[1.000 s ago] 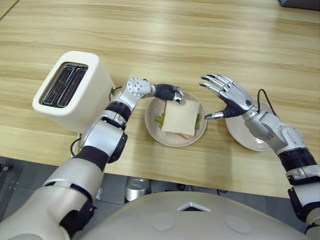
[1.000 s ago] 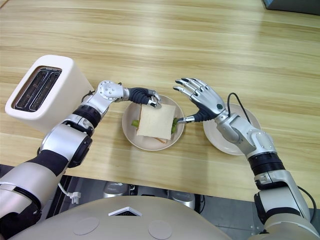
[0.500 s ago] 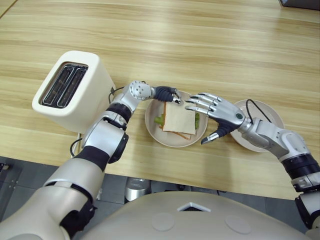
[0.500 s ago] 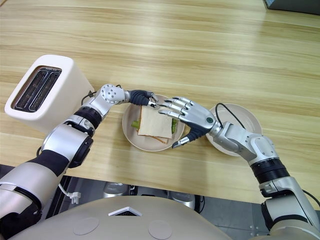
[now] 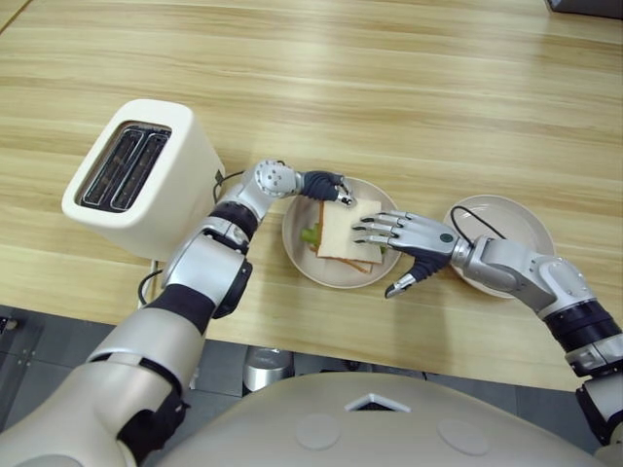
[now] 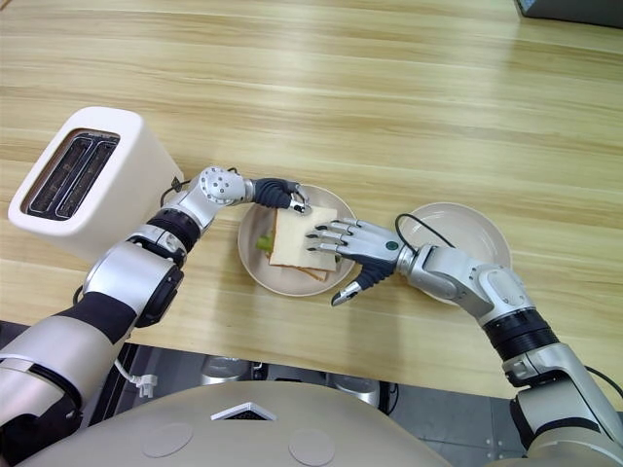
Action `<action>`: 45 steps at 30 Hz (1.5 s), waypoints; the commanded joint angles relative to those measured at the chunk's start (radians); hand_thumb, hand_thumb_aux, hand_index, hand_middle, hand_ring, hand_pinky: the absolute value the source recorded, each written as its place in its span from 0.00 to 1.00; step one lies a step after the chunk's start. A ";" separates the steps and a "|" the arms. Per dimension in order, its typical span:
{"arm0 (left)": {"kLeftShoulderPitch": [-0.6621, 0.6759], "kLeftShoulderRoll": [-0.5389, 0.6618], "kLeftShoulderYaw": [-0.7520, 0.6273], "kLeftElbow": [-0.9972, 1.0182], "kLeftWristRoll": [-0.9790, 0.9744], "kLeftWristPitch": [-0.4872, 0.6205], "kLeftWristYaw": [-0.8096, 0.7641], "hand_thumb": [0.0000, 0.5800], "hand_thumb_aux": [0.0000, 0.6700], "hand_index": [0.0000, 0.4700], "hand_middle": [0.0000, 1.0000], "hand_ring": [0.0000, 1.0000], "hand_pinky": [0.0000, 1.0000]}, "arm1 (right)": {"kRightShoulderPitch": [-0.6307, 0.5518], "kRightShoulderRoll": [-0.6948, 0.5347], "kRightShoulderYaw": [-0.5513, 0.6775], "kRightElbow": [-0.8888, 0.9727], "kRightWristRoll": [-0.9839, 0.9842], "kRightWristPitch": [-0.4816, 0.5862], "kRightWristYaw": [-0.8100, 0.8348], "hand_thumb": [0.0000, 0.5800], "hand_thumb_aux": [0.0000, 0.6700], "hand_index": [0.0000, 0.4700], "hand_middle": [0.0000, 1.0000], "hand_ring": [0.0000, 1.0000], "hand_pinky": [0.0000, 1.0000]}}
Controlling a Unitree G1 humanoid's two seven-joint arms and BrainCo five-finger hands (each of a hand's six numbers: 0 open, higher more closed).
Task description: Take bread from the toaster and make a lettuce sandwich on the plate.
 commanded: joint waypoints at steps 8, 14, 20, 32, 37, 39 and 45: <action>-0.103 0.017 0.058 -0.016 0.041 0.050 0.507 0.00 0.00 0.00 0.00 0.00 0.00 | 0.036 -0.008 0.066 0.074 0.024 0.008 0.157 0.00 0.00 0.00 0.00 0.00 0.00; -0.110 0.078 0.208 -0.101 -0.073 -0.065 0.690 0.00 0.00 0.00 0.00 0.00 0.00 | 0.022 0.011 0.058 0.097 0.015 -0.005 0.116 0.00 0.00 0.00 0.00 0.00 0.00; 0.161 0.076 0.162 -0.324 -0.135 -0.143 0.437 0.01 0.00 0.00 0.35 0.35 0.35 | 0.010 0.064 -0.025 0.071 0.099 -0.013 0.019 0.00 0.00 0.00 0.00 0.00 0.00; 0.901 0.309 0.095 -1.348 -0.385 0.132 0.030 1.00 1.00 0.98 1.00 1.00 1.00 | 0.097 0.058 -0.155 -0.148 0.581 0.032 0.157 1.00 1.00 0.98 1.00 1.00 1.00; 1.060 0.426 0.138 -1.557 -0.462 0.186 -0.021 1.00 1.00 0.98 1.00 1.00 1.00 | 0.200 0.009 -0.120 -0.205 0.615 0.041 0.283 1.00 1.00 0.98 1.00 1.00 1.00; 1.109 0.458 0.156 -1.605 -0.467 0.192 -0.025 1.00 1.00 0.98 1.00 1.00 1.00 | 0.247 -0.005 -0.102 -0.216 0.574 0.034 0.315 1.00 1.00 0.98 1.00 1.00 1.00; 1.194 0.499 0.207 -1.669 -0.472 0.206 -0.020 1.00 1.00 0.98 1.00 1.00 1.00 | 0.344 -0.040 -0.071 -0.249 0.509 0.049 0.395 1.00 1.00 0.98 1.00 1.00 1.00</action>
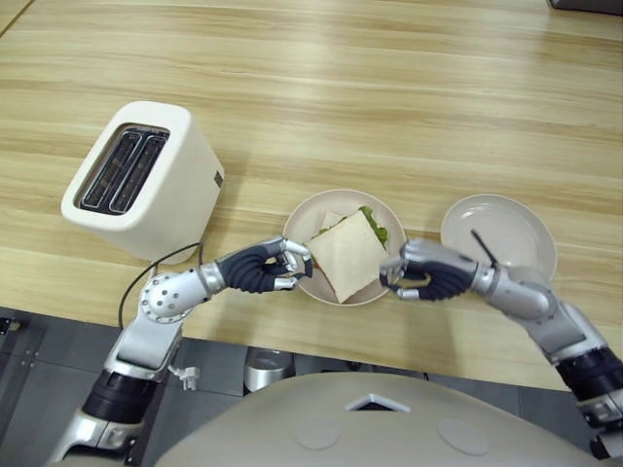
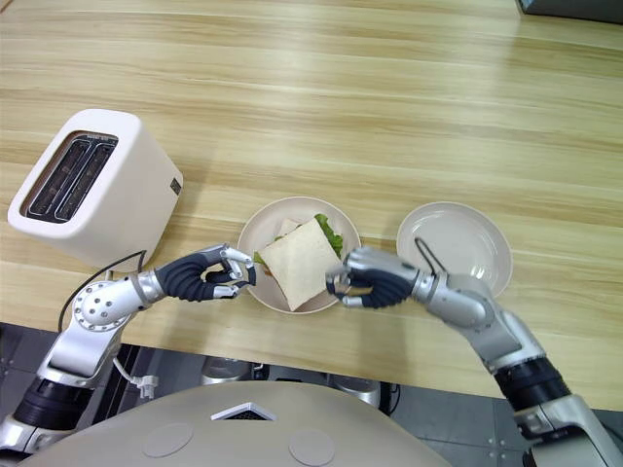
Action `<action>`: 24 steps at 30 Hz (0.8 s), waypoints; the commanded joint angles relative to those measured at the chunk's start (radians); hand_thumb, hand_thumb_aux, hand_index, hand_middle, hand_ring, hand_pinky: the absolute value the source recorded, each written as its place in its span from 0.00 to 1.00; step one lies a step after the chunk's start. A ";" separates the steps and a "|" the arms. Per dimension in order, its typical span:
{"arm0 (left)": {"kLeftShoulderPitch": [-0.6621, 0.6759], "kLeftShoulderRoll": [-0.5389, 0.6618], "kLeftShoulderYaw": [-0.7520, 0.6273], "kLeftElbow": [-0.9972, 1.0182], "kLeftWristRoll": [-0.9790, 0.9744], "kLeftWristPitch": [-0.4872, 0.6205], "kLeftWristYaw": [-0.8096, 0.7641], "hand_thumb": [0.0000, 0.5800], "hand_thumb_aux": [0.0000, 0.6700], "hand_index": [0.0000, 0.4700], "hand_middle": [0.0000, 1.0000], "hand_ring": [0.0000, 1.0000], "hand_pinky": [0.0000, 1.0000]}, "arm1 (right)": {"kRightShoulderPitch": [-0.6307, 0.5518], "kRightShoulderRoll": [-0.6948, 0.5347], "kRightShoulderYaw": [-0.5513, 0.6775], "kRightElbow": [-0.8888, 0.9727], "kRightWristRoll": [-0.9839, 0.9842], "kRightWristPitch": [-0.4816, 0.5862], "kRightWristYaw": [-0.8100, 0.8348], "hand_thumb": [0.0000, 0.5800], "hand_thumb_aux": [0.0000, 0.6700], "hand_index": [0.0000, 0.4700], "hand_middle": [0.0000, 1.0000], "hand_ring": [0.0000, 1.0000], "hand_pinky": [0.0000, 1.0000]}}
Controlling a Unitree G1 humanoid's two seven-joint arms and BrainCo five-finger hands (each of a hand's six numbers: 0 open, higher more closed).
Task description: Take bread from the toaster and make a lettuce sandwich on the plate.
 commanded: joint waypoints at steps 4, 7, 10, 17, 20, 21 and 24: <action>0.115 0.083 -0.029 -0.095 0.011 0.049 -0.068 1.00 1.00 0.98 1.00 1.00 1.00 | 0.066 -0.064 0.024 -0.063 -0.047 0.029 0.107 1.00 1.00 0.98 1.00 1.00 1.00; 0.120 0.102 -0.086 -0.057 0.109 0.056 -0.075 1.00 1.00 0.98 1.00 1.00 1.00 | 0.074 -0.058 0.040 -0.053 -0.095 0.039 0.122 1.00 1.00 0.98 1.00 1.00 1.00; 0.102 0.097 -0.141 0.006 0.210 0.050 -0.060 1.00 1.00 0.98 1.00 1.00 1.00 | 0.067 -0.034 0.052 -0.039 -0.154 0.051 0.108 1.00 1.00 0.98 1.00 1.00 1.00; 0.047 0.052 -0.234 0.118 0.349 0.026 -0.011 1.00 1.00 0.98 1.00 1.00 1.00 | 0.024 0.031 0.041 0.013 -0.303 0.075 0.027 1.00 1.00 0.98 1.00 1.00 1.00; 0.012 0.030 -0.258 0.167 0.395 0.016 0.020 1.00 1.00 0.98 1.00 1.00 1.00 | -0.001 0.054 0.044 0.037 -0.348 0.086 -0.006 1.00 1.00 0.98 1.00 1.00 1.00; 0.002 0.021 -0.264 0.181 0.409 0.013 0.029 1.00 1.00 0.98 1.00 1.00 1.00 | -0.010 0.062 0.046 0.045 -0.363 0.090 -0.018 1.00 1.00 0.98 1.00 1.00 1.00; -0.036 -0.013 -0.275 0.225 0.444 0.015 0.069 1.00 1.00 0.98 1.00 1.00 1.00 | -0.047 0.096 0.048 0.070 -0.398 0.112 -0.053 1.00 1.00 0.98 1.00 1.00 1.00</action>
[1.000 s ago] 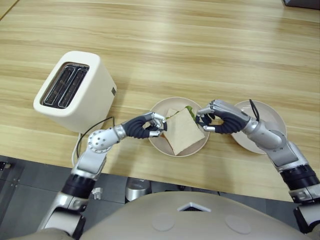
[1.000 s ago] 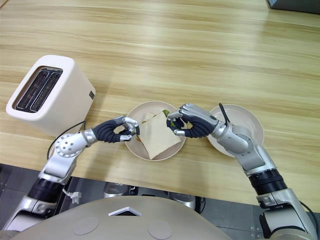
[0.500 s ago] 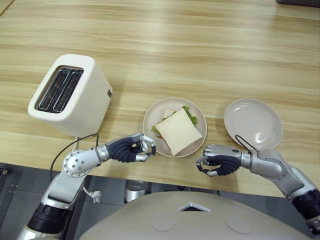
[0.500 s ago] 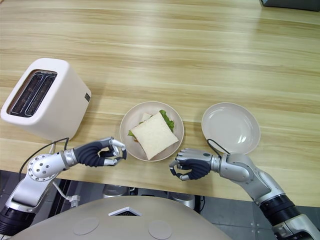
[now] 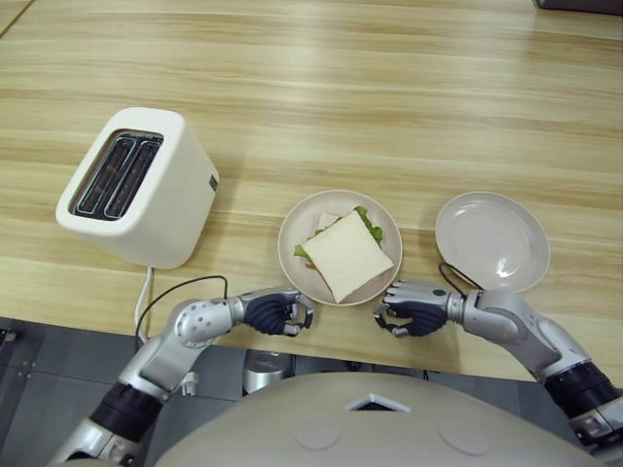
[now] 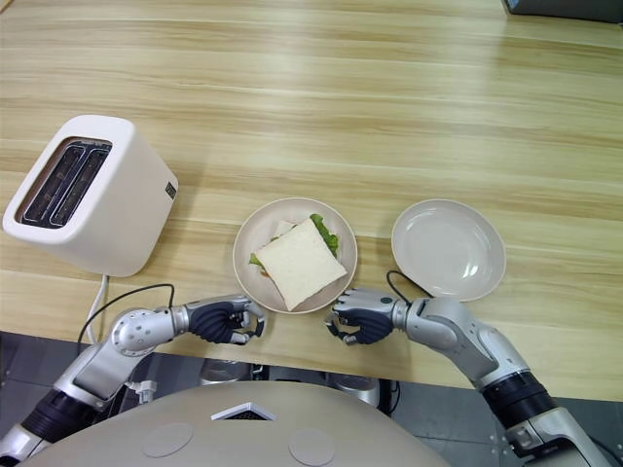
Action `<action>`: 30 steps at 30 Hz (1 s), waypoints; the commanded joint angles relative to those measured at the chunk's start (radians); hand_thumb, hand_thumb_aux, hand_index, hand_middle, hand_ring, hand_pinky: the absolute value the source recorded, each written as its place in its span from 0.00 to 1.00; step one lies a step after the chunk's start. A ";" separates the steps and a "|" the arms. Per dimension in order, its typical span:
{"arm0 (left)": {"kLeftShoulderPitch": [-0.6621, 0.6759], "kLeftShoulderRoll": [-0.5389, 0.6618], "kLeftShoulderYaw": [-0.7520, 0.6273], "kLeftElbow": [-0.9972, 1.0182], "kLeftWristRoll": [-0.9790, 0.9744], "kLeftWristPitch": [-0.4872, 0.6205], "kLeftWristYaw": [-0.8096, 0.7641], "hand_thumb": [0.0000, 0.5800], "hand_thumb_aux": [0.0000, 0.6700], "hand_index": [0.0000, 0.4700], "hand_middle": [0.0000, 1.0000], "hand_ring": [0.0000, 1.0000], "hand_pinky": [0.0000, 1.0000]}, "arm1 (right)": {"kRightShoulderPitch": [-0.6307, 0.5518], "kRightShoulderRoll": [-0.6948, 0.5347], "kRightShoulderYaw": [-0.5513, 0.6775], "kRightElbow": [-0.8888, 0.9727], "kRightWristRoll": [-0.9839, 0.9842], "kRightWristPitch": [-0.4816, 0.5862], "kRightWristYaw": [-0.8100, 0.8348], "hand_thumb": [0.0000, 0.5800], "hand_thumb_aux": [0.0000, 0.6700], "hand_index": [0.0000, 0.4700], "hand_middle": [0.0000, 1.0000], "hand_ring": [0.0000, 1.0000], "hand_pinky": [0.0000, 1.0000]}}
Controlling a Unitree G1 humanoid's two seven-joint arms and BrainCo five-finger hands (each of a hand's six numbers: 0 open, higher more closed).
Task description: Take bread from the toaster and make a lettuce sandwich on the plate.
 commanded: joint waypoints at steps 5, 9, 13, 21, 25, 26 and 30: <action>-0.094 -0.077 -0.003 0.127 0.087 0.035 0.127 1.00 1.00 0.98 1.00 1.00 1.00 | -0.110 0.082 0.017 0.099 -0.102 0.055 -0.091 1.00 1.00 0.98 1.00 1.00 1.00; -0.172 -0.119 0.007 0.209 0.105 0.067 0.187 1.00 1.00 0.98 1.00 1.00 1.00 | -0.228 0.130 0.042 0.200 -0.149 0.076 -0.128 1.00 1.00 0.98 1.00 1.00 1.00; -0.261 -0.164 0.013 0.303 0.103 0.080 0.227 1.00 1.00 0.98 1.00 1.00 1.00 | -0.361 0.178 0.083 0.342 -0.183 0.072 -0.164 1.00 1.00 0.98 1.00 1.00 1.00; -0.558 -0.267 0.027 0.661 0.100 0.058 0.306 1.00 1.00 0.98 1.00 1.00 1.00 | -0.731 0.320 0.166 0.777 -0.234 0.047 -0.281 1.00 1.00 0.98 1.00 1.00 1.00; -0.760 -0.334 0.032 0.936 0.102 0.001 0.383 1.00 1.00 0.98 1.00 1.00 1.00 | -0.897 0.397 0.207 1.031 -0.267 0.065 -0.400 1.00 1.00 0.98 1.00 1.00 1.00; -0.801 -0.348 0.037 0.996 0.101 -0.018 0.409 1.00 1.00 0.98 1.00 1.00 1.00 | -0.925 0.413 0.209 1.076 -0.264 0.069 -0.433 1.00 1.00 0.98 1.00 1.00 1.00; -0.892 -0.386 0.071 1.145 0.082 -0.085 0.520 0.37 0.21 0.20 0.00 0.00 0.00 | -0.983 0.441 0.203 1.154 -0.258 0.079 -0.589 1.00 1.00 0.98 0.46 0.46 0.46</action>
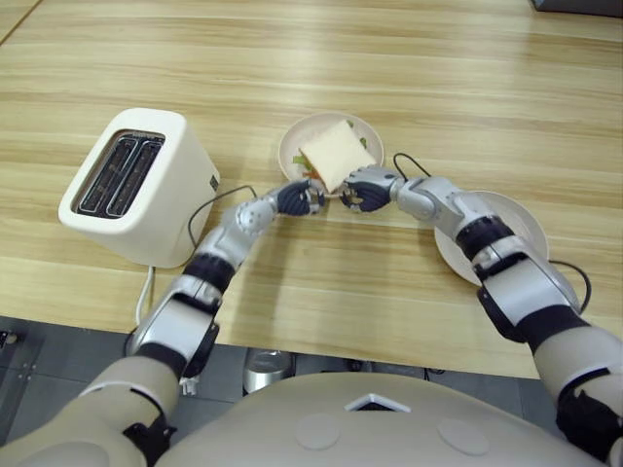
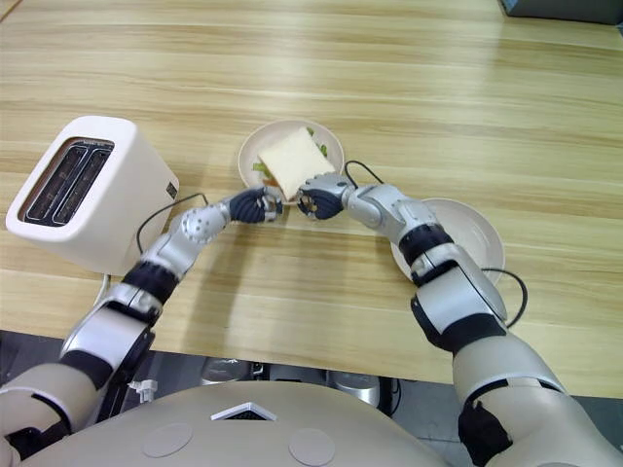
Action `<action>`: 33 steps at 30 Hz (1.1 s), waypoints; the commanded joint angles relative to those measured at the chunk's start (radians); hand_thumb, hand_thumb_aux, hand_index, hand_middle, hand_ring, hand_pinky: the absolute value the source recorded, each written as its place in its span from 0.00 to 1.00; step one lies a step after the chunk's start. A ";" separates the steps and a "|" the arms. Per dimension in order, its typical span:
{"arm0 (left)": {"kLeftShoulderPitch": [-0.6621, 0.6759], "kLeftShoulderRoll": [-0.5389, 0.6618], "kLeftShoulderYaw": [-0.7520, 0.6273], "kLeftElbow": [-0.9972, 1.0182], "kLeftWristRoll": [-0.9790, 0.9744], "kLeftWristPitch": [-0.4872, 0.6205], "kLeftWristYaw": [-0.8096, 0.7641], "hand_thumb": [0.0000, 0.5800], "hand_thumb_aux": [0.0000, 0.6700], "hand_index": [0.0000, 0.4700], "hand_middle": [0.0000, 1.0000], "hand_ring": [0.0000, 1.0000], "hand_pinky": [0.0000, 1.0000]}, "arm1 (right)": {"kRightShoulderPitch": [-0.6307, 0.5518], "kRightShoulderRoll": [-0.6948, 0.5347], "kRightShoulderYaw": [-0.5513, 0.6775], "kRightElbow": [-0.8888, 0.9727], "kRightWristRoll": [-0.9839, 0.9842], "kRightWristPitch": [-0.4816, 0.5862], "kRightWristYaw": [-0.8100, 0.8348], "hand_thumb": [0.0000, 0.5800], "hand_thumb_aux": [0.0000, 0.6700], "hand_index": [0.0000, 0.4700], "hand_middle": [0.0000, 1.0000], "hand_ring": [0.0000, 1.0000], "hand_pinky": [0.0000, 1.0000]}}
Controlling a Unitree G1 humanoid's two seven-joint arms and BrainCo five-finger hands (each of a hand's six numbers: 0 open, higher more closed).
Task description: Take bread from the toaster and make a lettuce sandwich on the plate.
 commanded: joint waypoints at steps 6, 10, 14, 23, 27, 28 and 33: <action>0.071 0.011 0.086 -0.041 -0.043 -0.195 0.192 0.00 0.00 0.00 0.00 0.00 0.00 | 0.088 -0.068 -0.110 -0.137 0.107 -0.105 -0.340 0.30 0.16 0.16 0.00 0.00 0.00; 0.245 0.020 0.135 -0.299 -0.138 -0.246 0.154 0.00 0.00 0.00 0.00 0.00 0.00 | 0.294 -0.103 -0.239 -0.449 0.238 -0.169 -0.389 0.08 0.04 0.04 0.00 0.00 0.00; 0.409 0.012 0.162 -0.536 -0.201 -0.242 0.130 0.00 0.00 0.00 0.00 0.00 0.00 | 0.449 -0.073 -0.319 -0.724 0.288 -0.184 -0.420 0.00 0.00 0.00 0.00 0.00 0.00; 0.565 -0.038 0.189 -0.708 -0.261 -0.250 0.136 0.00 0.00 0.00 0.00 0.00 0.00 | 0.570 0.020 -0.413 -0.832 0.269 -0.261 -0.563 0.00 0.00 0.00 0.00 0.00 0.00; 0.553 -0.069 0.217 -0.592 -0.360 -0.212 0.090 0.00 0.00 0.00 0.00 0.00 0.00 | 0.546 0.030 -0.399 -0.709 0.278 -0.284 -0.544 0.00 0.00 0.00 0.00 0.00 0.00; 0.543 -0.072 0.229 -0.570 -0.378 -0.213 0.078 0.00 0.00 0.00 0.00 0.00 0.00 | 0.541 0.031 -0.400 -0.701 0.285 -0.291 -0.537 0.00 0.00 0.00 0.00 0.00 0.00; 0.488 -0.077 0.295 -0.519 -0.446 -0.220 0.056 0.00 0.00 0.00 0.00 0.00 0.00 | 0.535 0.045 -0.409 -0.708 0.333 -0.294 -0.498 0.00 0.00 0.00 0.00 0.00 0.00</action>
